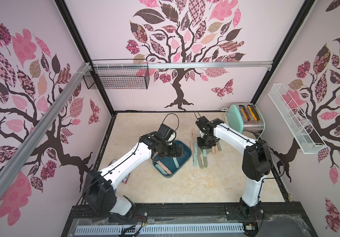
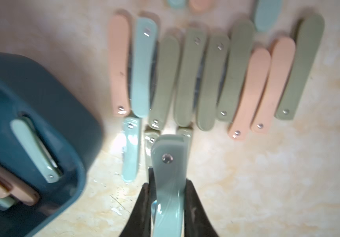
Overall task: Take the fruit knife out of the storage box
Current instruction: Place the fruit knife at the center of the board.
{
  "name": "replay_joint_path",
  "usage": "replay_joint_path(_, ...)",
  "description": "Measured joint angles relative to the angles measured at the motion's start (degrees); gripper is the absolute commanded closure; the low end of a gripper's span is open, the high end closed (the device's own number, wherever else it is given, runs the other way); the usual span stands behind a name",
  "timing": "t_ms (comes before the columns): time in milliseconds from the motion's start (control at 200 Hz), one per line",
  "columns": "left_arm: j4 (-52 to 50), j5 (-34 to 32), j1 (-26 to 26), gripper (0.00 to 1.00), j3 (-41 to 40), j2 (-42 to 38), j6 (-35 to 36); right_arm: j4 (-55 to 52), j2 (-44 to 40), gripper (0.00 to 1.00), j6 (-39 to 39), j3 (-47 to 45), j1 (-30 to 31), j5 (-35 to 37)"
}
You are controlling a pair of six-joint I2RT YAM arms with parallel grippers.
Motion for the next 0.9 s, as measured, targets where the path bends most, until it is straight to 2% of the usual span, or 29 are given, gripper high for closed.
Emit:
replay_joint_path(165,0.9,1.5,-2.7,0.02,4.4,6.2,0.3,2.2,-3.1,0.95,0.0,-9.3,-2.6,-0.1)
replay_joint_path(295,1.2,2.3,-3.5,0.02,5.6,7.5,0.5,4.0,-3.1,0.95,0.3,-13.8,-3.4,-0.3)
replay_joint_path(715,0.9,2.5,-3.5,0.02,5.5,7.5,1.0,7.6,2.0,0.93,0.5,-14.3,-3.7,-1.2)
replay_joint_path(760,0.9,2.5,-3.5,0.02,5.4,7.5,1.0,7.6,2.1,0.9,0.5,-14.3,-3.7,-1.4)
replay_joint_path(900,0.8,2.5,-3.5,0.02,5.2,7.3,1.2,7.8,2.1,0.75,0.5,-13.9,-3.7,-1.4)
